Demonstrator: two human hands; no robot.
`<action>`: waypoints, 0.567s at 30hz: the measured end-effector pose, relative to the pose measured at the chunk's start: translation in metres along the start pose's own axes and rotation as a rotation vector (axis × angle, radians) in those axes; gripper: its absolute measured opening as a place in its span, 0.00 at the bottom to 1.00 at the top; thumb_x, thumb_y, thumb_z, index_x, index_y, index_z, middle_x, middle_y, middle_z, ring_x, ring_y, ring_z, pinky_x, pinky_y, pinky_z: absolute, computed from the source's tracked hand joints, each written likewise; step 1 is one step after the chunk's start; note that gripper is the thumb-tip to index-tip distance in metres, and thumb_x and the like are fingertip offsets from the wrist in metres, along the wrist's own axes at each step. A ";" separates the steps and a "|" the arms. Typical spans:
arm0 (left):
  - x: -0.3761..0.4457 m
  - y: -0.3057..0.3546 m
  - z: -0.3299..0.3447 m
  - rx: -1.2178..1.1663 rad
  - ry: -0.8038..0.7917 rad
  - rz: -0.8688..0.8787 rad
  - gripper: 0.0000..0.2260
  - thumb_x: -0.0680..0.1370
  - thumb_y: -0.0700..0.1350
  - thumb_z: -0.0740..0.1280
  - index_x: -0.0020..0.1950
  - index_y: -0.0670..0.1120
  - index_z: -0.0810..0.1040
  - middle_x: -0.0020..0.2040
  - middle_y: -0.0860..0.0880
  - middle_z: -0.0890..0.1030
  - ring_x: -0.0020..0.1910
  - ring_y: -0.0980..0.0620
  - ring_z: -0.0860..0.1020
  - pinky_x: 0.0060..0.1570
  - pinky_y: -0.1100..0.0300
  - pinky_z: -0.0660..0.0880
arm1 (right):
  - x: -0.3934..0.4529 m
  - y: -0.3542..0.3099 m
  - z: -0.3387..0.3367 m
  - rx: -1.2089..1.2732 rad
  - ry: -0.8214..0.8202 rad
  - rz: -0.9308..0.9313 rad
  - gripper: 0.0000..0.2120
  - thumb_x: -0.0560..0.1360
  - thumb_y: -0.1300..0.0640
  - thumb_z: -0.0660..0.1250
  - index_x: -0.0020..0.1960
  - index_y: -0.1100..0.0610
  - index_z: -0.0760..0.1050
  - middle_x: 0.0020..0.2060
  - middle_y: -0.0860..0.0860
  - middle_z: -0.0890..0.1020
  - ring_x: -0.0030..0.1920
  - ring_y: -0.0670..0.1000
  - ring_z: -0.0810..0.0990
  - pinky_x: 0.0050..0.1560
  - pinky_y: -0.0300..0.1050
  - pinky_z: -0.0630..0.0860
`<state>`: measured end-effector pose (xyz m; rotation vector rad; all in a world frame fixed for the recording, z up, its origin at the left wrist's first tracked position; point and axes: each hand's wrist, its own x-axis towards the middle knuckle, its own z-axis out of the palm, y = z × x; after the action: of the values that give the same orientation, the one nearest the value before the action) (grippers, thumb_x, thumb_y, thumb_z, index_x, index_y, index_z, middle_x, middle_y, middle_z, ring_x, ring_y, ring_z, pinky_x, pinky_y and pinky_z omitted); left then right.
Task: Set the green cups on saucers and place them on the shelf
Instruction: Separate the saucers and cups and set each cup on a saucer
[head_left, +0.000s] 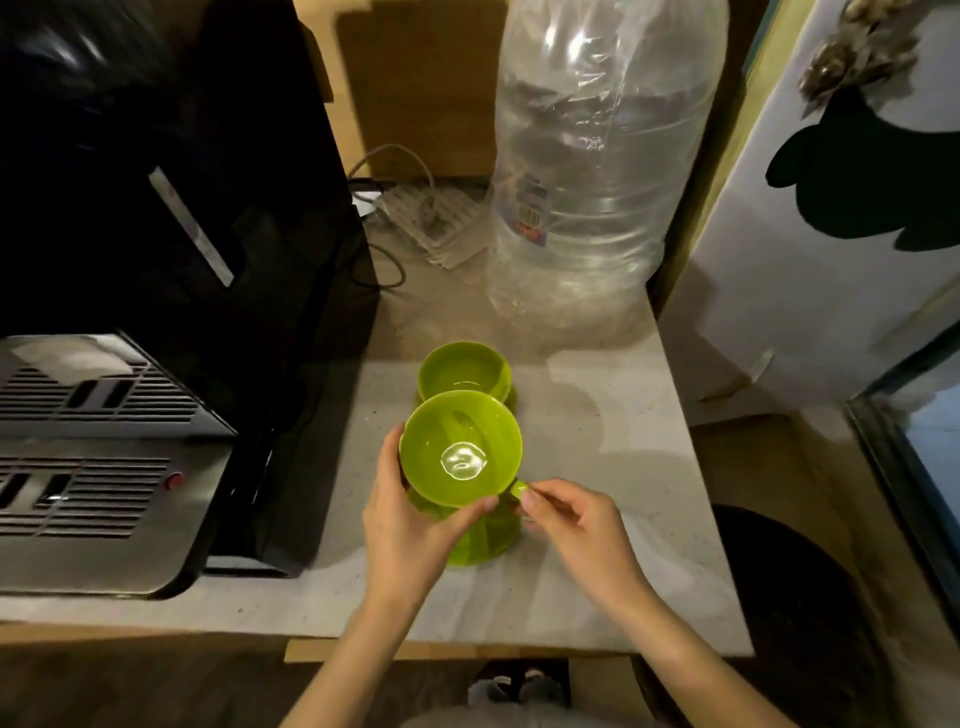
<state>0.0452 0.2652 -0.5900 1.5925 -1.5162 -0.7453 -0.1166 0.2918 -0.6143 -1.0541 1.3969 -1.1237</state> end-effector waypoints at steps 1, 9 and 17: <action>-0.004 -0.004 -0.001 0.007 -0.007 -0.014 0.51 0.53 0.65 0.72 0.71 0.47 0.61 0.62 0.56 0.70 0.62 0.54 0.71 0.62 0.53 0.72 | -0.002 0.002 0.002 -0.016 -0.014 0.010 0.07 0.74 0.60 0.67 0.43 0.50 0.81 0.38 0.51 0.85 0.41 0.47 0.83 0.47 0.43 0.80; -0.021 -0.021 0.003 0.014 -0.070 -0.105 0.50 0.54 0.60 0.74 0.72 0.47 0.59 0.68 0.46 0.71 0.64 0.50 0.71 0.58 0.61 0.68 | -0.010 0.019 0.003 -0.210 -0.035 0.023 0.07 0.74 0.57 0.67 0.49 0.54 0.82 0.43 0.49 0.85 0.46 0.43 0.82 0.49 0.39 0.78; -0.025 -0.027 0.008 0.017 -0.097 -0.107 0.49 0.55 0.60 0.74 0.71 0.47 0.59 0.68 0.47 0.71 0.62 0.54 0.69 0.59 0.59 0.70 | -0.013 0.028 0.001 -0.224 -0.018 0.056 0.08 0.73 0.57 0.67 0.51 0.56 0.82 0.45 0.50 0.86 0.47 0.44 0.82 0.51 0.39 0.78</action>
<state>0.0497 0.2880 -0.6193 1.6824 -1.5187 -0.8831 -0.1155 0.3094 -0.6398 -1.1718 1.5545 -0.9299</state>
